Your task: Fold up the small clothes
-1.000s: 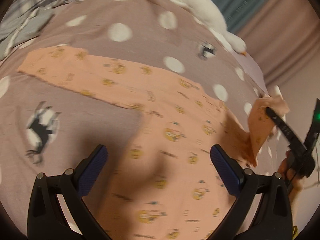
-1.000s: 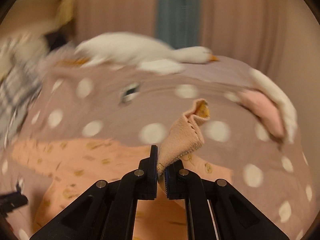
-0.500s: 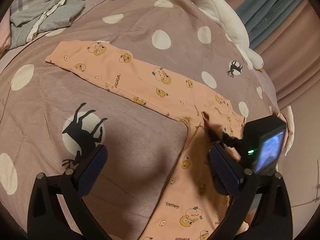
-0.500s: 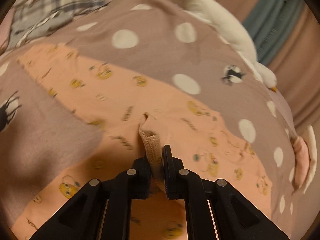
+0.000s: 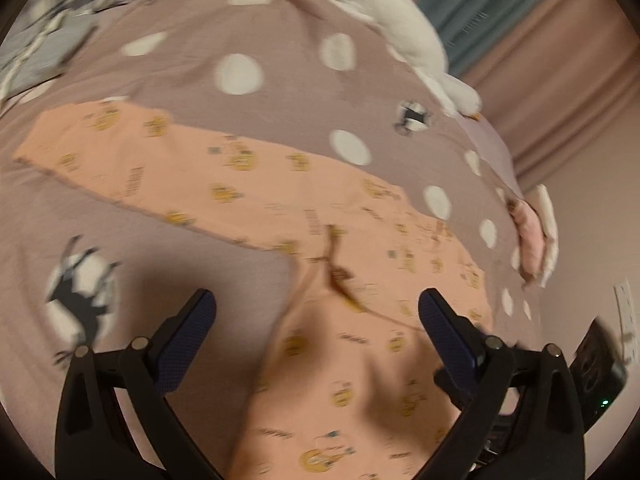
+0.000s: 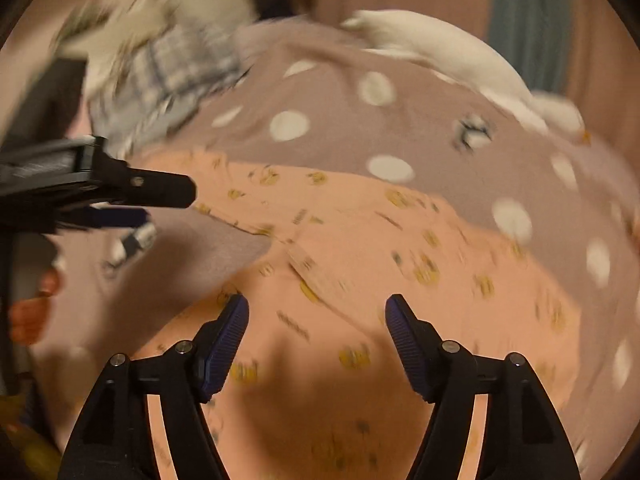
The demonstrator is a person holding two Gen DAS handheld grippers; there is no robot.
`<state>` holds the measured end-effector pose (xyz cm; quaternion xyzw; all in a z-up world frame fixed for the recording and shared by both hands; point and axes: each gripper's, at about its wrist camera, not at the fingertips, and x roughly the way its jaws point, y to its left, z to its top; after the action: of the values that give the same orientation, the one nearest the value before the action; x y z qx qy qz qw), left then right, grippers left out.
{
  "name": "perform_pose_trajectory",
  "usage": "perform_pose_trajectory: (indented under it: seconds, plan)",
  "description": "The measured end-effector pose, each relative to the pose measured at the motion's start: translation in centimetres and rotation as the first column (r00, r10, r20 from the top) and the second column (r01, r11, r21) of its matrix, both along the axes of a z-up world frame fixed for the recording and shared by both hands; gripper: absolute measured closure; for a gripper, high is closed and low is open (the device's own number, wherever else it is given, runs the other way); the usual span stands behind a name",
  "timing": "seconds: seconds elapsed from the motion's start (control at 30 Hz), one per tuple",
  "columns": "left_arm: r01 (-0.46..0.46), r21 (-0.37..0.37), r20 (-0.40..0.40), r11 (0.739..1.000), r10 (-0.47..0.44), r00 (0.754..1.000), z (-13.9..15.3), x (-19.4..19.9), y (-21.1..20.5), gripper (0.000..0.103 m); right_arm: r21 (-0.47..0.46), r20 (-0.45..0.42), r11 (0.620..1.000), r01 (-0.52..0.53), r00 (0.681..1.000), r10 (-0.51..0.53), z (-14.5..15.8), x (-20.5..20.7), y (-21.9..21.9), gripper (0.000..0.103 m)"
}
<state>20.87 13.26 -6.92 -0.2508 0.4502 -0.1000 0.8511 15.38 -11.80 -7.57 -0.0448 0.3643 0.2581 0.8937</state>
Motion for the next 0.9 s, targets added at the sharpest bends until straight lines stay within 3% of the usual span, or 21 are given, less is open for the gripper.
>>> perform_pose_trajectory:
  seconds: [0.13,0.23,0.33,0.5,0.6,0.67,0.73,0.8,0.9]
  plan:
    - [0.108,-0.050,0.008,0.993,-0.108,0.994,-0.4,2.5,-3.6,0.035,0.153,-0.100,0.977,0.152,0.985,-0.137,-2.2,-1.7,-5.3,0.032]
    - [0.164,-0.058,-0.013,0.985,-0.165,0.986,-1.7,4.4,-6.1,0.057,0.202,-0.145,0.955,0.217,0.971,-0.190,-3.7,-2.8,-7.5,0.032]
    - [0.172,-0.021,-0.048,0.985,-0.172,0.984,-3.4,5.6,-7.4,0.072,0.223,-0.171,0.941,0.253,0.961,-0.218,-4.3,-3.6,-8.2,0.032]
    - [0.137,0.059,-0.132,0.989,-0.128,0.983,-6.9,6.5,-7.3,0.073,0.218,-0.178,0.940,0.262,0.958,-0.225,-4.4,-3.7,-8.8,0.032]
    - [0.137,0.027,-0.131,0.990,-0.132,0.983,-7.3,6.2,-6.2,0.077,0.222,-0.177,0.941,0.256,0.959,-0.220,-4.4,-3.7,-8.6,0.032]
    - [0.135,-0.028,-0.123,0.990,-0.137,0.983,-6.7,5.8,-5.0,0.070,0.217,-0.177,0.942,0.256,0.959,-0.220,-4.5,-3.7,-8.4,0.032]
    - [0.123,-0.041,-0.091,0.992,-0.127,0.988,-5.7,5.1,-3.3,0.049,0.215,-0.180,0.944,0.250,0.960,-0.213,-4.5,-3.9,-8.0,0.032]
    - [0.095,-0.046,-0.065,0.994,-0.098,0.993,-4.8,4.2,-0.7,0.046,0.207,-0.169,0.949,0.237,0.964,-0.204,-4.2,-4.3,-7.5,0.032]
    - [0.000,-0.121,-0.061,0.993,-0.007,0.998,-4.7,2.9,5.4,0.046,0.194,-0.161,0.956,0.221,0.968,-0.191,-4.0,-4.4,-6.9,0.032]
